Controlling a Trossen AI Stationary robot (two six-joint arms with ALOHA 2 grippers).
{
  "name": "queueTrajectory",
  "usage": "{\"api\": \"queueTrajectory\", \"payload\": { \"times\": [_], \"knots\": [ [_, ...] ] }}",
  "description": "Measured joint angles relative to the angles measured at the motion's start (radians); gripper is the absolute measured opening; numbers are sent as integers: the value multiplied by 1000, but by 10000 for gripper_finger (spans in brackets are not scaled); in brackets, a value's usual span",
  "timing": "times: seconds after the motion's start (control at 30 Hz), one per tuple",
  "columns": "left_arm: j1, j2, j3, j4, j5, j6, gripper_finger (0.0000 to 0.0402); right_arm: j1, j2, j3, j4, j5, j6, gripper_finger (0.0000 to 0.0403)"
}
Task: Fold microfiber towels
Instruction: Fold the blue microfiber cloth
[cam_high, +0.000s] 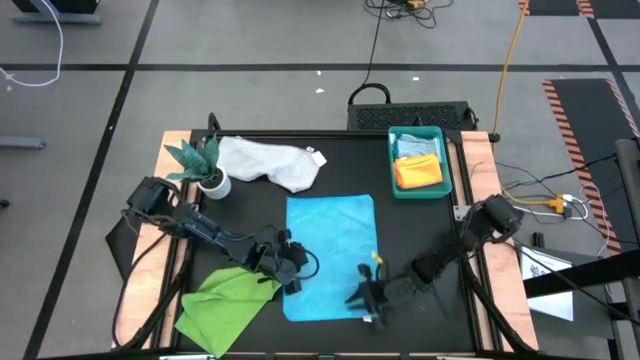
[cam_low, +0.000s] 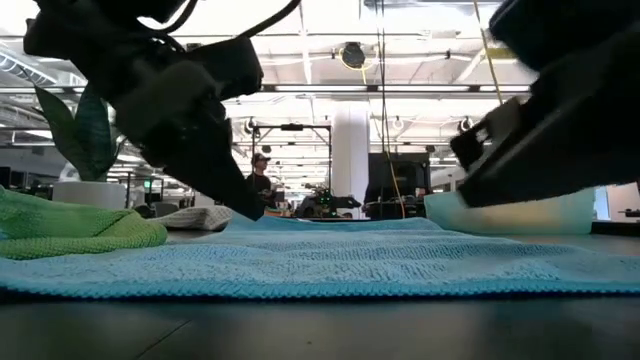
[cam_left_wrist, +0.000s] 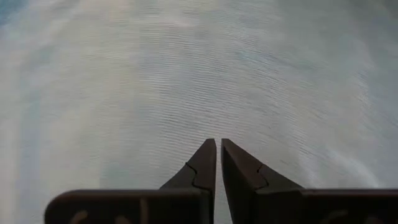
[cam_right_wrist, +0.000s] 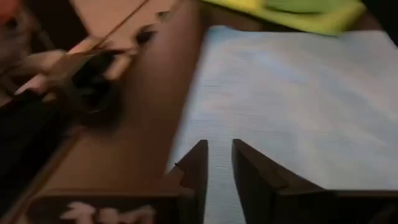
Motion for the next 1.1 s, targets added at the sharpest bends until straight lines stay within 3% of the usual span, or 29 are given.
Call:
{"api": "queueTrajectory", "payload": {
  "times": [0.2,0.37,0.47,0.57,0.77,0.9,1.1],
  "knots": [
    [-141,0,6,170,45,243,26,83,-93,80,-275,32,-79,118],
    [-269,0,8,276,128,358,26,109,-218,84,-428,119,-39,129],
    [-326,0,8,341,130,350,26,117,-254,84,-442,162,-27,129],
    [-360,0,8,306,133,373,36,120,-255,84,-447,166,-34,129],
    [-395,15,8,182,51,440,112,106,-233,71,-431,174,-57,129],
    [-376,47,7,169,50,418,150,97,-227,45,-418,169,-51,129],
    [-352,72,7,167,40,366,150,98,-227,29,-418,196,-46,119]
  ]
}}
